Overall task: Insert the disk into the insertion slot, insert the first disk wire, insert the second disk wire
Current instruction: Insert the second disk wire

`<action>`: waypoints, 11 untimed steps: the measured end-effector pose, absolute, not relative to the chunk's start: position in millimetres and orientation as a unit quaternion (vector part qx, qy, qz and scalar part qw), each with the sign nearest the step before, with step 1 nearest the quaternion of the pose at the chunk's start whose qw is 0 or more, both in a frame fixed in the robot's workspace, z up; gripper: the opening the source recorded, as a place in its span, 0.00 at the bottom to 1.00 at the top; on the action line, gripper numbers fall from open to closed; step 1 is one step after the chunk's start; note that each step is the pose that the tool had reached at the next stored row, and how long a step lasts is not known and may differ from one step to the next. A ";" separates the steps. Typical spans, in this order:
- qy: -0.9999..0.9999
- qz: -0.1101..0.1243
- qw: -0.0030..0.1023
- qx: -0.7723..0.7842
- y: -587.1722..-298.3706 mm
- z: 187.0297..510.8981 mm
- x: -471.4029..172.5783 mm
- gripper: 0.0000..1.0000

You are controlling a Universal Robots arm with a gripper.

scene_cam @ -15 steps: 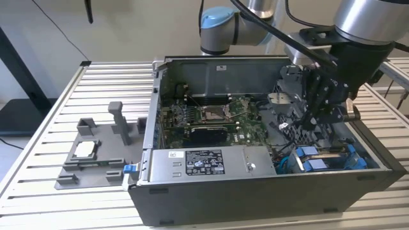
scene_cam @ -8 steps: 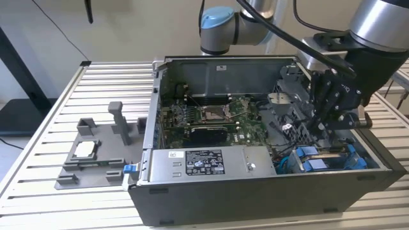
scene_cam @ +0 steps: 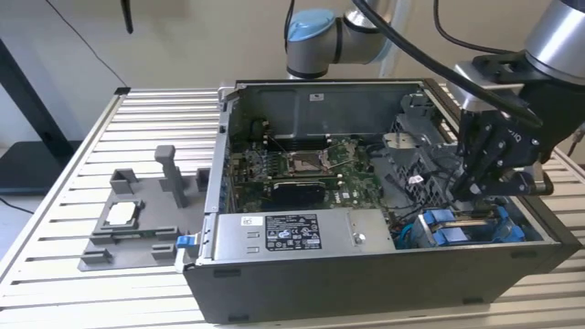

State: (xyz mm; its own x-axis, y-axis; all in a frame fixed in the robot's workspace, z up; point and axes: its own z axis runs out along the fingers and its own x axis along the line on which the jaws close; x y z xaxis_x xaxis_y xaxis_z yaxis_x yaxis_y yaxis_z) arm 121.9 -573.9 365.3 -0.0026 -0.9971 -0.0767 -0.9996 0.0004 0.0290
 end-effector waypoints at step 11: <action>0.706 0.064 0.038 -0.704 -583.9 357.3 132.2 0.16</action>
